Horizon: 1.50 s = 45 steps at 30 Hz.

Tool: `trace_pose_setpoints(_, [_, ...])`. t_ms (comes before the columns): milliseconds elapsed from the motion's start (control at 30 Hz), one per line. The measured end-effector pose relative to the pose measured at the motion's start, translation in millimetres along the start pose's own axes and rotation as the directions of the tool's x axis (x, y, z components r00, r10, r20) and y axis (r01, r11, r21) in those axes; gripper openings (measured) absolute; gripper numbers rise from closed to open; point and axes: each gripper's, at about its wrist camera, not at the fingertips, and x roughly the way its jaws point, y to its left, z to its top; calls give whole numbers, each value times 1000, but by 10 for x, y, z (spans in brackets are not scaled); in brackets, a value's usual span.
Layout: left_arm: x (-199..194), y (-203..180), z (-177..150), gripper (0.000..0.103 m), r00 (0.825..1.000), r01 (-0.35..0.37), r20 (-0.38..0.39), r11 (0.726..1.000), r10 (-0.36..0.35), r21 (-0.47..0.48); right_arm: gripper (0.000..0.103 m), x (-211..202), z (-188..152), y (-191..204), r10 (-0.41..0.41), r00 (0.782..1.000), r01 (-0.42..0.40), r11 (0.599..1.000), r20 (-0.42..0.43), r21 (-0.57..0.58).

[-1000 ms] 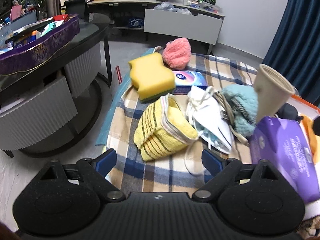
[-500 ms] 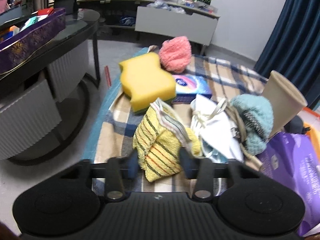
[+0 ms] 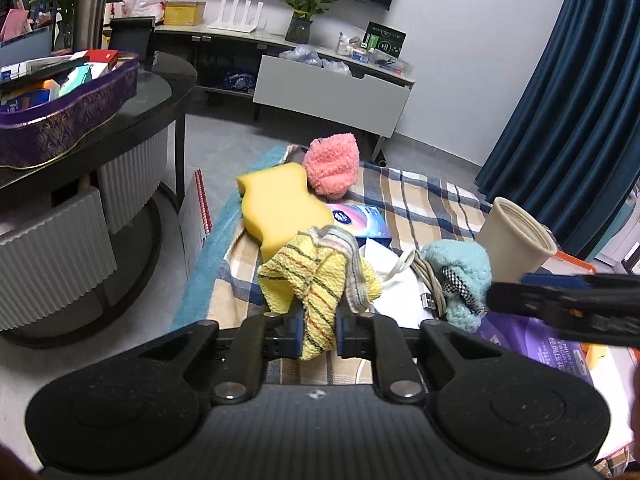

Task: Organize soft objects
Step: 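Grasp the yellow-striped towel with the left tool while the right tool grasps the light-blue knit hat, then carry the striped towel and blue knit hat over the white box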

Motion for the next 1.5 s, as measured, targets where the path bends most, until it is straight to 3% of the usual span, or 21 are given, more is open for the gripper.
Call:
trace_pose_setpoints(267, [50, 0, 14, 16, 1000, 8, -2, 1000, -8, 1, 56, 487, 146, -38, -81, 993, 83, 996, -85, 17])
trace_pose_setpoints(333, [55, -10, 16, 16, 1000, 14, -4, 1000, -14, 1, 36, 569, 141, -76, -91, 991, 94, 995, -99, 29])
trace_pose_setpoints(400, [56, -23, 15, 16, 1000, 17, -5, 1000, -17, 2, 25, 616, 129, -126, -74, 992, 79, 996, -99, 48])
trace_pose_setpoints(467, [54, -35, 17, 16, 1000, 16, -4, 1000, -16, 3, 21, 566, 116, -140, -60, 996, 64, 996, -73, 59])
trace_pose_setpoints(867, [-187, -253, 166, 16, 999, 2, 46, 1000, -3, 22, 19, -278, 80, -126, -1, 994, -6, 998, 111, 64])
trace_pose_setpoints(1500, [-490, -714, 157, 16, 997, 27, 76, 995, -34, 92, 19, -992, -188, -201, -29, 982, 11, 996, 189, 94])
